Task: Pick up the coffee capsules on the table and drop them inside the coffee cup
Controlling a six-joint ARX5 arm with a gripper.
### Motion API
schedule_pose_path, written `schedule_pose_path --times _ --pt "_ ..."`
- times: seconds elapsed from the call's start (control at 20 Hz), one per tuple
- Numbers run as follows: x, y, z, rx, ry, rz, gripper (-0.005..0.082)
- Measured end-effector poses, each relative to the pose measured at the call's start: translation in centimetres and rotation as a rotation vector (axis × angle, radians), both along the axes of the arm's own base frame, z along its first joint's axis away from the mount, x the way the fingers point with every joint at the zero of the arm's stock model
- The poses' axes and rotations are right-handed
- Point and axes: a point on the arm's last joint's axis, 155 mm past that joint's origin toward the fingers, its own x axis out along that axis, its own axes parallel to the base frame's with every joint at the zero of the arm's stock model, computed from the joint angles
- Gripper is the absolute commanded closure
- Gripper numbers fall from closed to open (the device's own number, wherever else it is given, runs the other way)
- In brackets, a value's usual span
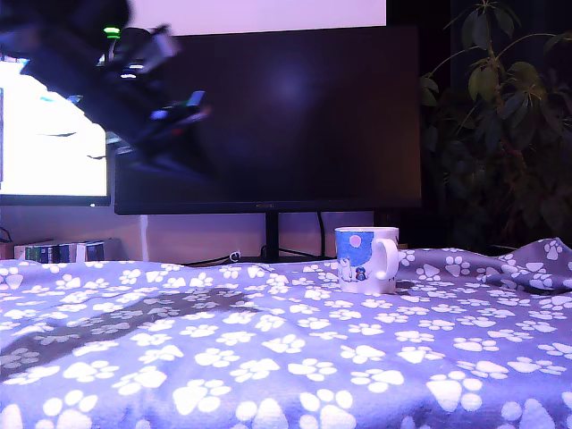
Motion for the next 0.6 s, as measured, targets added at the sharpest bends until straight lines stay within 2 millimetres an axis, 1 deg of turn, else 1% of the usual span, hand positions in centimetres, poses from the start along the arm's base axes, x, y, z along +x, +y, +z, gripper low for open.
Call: schedule_pose_path --times 0.15,0.25,0.35,0.4,0.6 --pt "-1.1 2.7 -1.8 0.0 0.04 0.057 0.0791" --pt "-1.3 4.2 -2.5 -0.02 0.066 0.108 0.0791" --pt "-1.6 5.3 -3.0 -0.017 0.075 0.137 0.0791" --pt "-1.7 5.6 -3.4 -0.013 0.081 0.146 0.0791" --pt "-2.6 5.6 -4.7 -0.003 0.107 0.14 0.0791"
